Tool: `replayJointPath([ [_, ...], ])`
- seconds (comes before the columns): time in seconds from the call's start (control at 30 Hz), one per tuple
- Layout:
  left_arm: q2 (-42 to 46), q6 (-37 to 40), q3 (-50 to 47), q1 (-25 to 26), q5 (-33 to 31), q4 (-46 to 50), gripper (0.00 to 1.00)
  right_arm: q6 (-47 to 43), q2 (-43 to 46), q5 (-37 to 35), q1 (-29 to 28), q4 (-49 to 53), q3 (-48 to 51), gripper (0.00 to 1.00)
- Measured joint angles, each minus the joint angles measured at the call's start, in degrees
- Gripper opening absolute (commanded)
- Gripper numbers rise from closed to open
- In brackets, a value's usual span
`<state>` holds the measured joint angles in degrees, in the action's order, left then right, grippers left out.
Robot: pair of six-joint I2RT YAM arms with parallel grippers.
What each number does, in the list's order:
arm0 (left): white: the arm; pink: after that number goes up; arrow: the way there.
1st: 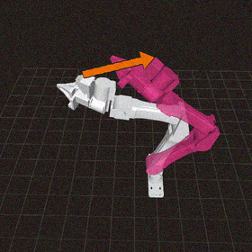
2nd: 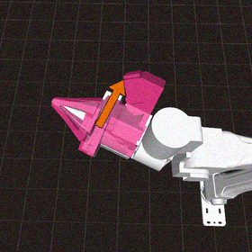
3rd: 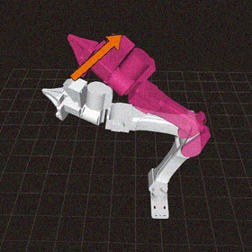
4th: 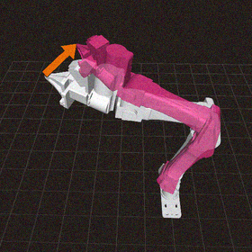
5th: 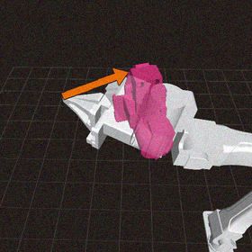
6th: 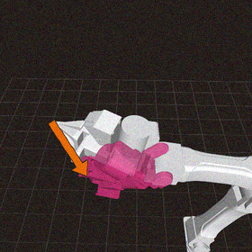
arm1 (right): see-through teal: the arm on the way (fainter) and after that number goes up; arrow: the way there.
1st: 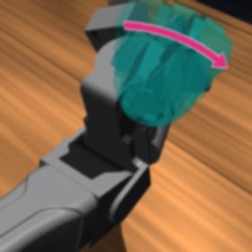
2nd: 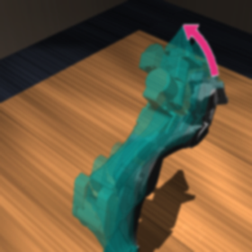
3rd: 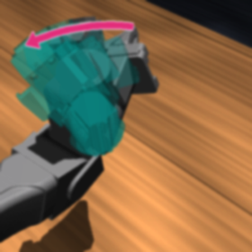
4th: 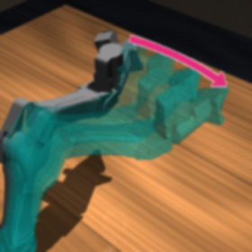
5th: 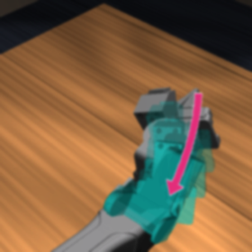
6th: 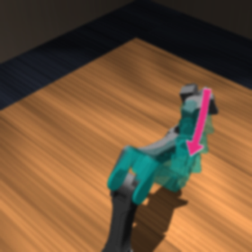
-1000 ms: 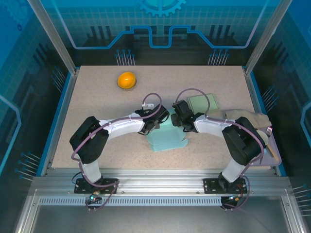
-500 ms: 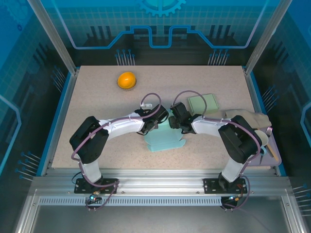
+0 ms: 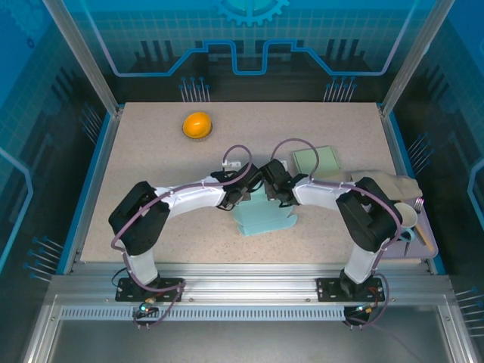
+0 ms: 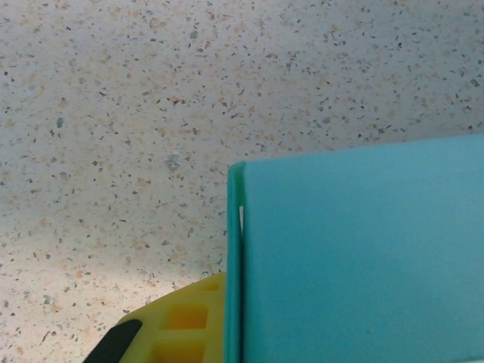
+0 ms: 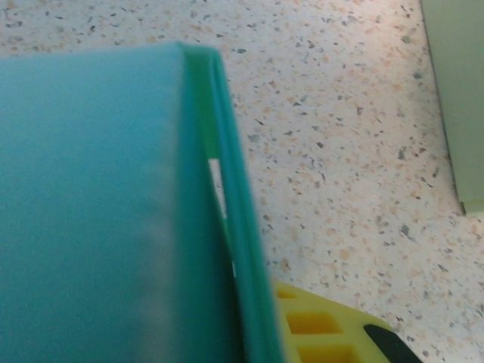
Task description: Fold the paper box
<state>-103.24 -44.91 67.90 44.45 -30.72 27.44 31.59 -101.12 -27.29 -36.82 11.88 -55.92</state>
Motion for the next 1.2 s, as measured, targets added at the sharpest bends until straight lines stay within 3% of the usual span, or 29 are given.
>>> replayJointPath([
  [0.07, 0.0, 0.02, -0.07, 0.04, 0.37, -0.5, 0.0, 0.59, 0.11, -0.85, -0.02, 0.2, -0.02, 0.21],
  [0.2, 0.0, -0.02, -0.11, 0.02, 0.13, -0.13, 0.0, -1.11, 2.29, -0.46, 0.13, -2.62, 2.91, 0.42],
  [0.37, 0.0, -0.04, -0.11, -0.17, -1.64, 1.97, 0.0, -4.74, 6.1, 5.79, 0.98, -4.52, 5.55, 0.51],
  [0.8, 0.09, -0.2, -0.22, -1.11, -4.2, 4.2, 0.0, -7.67, 18.29, 18.32, 1.79, 0.61, 1.07, 0.57],
  [1.0, 3.5, 0.42, -5.18, -1.11, -4.59, 0.15, 0.0, -7.45, 18.6, 19.45, 5.44, 4.72, -3.54, 0.54],
  [1.2, 4.17, 0.39, -5.77, -1.11, -5.55, 1.16, 0.0, -8.7, 17.44, 20.06, 4.81, 4.33, -3.58, 0.54],
])
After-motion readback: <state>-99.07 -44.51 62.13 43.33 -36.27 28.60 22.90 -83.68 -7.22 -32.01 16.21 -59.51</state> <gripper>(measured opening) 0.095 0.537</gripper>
